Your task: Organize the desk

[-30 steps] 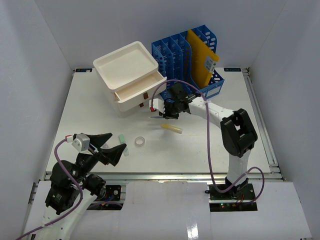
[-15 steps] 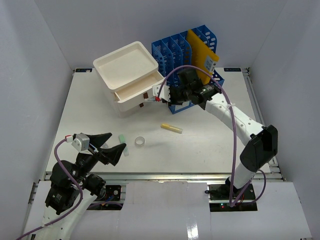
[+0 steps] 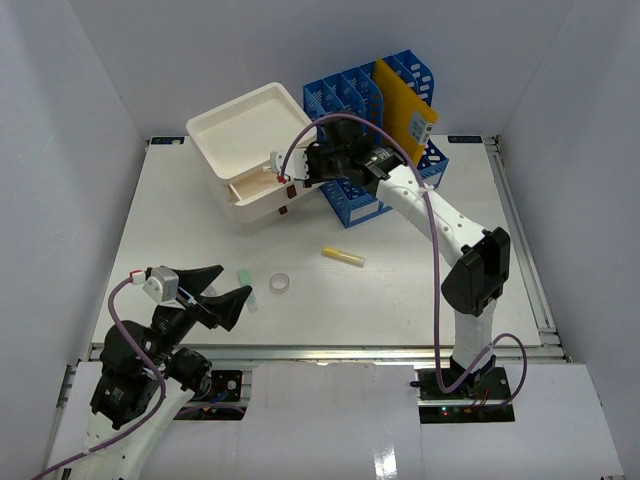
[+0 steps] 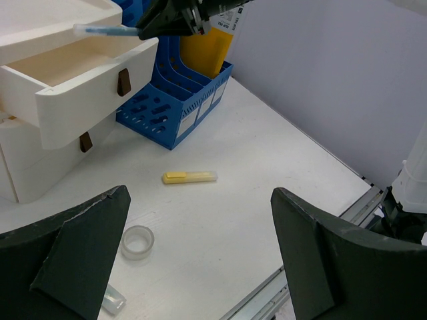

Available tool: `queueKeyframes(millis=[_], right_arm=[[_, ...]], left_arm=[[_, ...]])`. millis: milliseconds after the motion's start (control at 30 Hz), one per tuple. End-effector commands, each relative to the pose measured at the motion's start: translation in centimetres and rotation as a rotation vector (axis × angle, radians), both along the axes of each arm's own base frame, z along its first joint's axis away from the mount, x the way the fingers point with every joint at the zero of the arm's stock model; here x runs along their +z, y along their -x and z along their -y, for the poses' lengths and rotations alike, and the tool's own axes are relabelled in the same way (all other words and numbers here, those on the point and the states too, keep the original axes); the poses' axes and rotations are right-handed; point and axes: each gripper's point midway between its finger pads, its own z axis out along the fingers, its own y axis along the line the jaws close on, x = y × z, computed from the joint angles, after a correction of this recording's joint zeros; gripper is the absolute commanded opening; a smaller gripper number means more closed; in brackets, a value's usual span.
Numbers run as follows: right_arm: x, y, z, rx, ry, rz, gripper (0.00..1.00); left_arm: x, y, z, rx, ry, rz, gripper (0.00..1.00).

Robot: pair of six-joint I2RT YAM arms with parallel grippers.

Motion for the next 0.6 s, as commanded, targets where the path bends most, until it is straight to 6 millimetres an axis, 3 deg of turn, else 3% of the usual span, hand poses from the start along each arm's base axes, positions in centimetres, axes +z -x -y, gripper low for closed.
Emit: queueKeyframes(millis=[0, 333, 567], right_arm=[[1.6, -0.7, -1.4, 0.010, 0.012, 0.129, 0.08], [-1.2, -1.5, -2.6, 0.018, 0.105, 0.181, 0.08], [-1.8, -2.3, -3.2, 0.008, 0.117, 0.187, 0.18]], left_arm=[[0.4, 0.3, -0.4, 0.011, 0.020, 0.020, 0.98], [0.3, 0.3, -0.2, 0.003, 0.016, 0.016, 0.98], [0.3, 0.1, 0.1, -0.009, 0.018, -0.006, 0.98]])
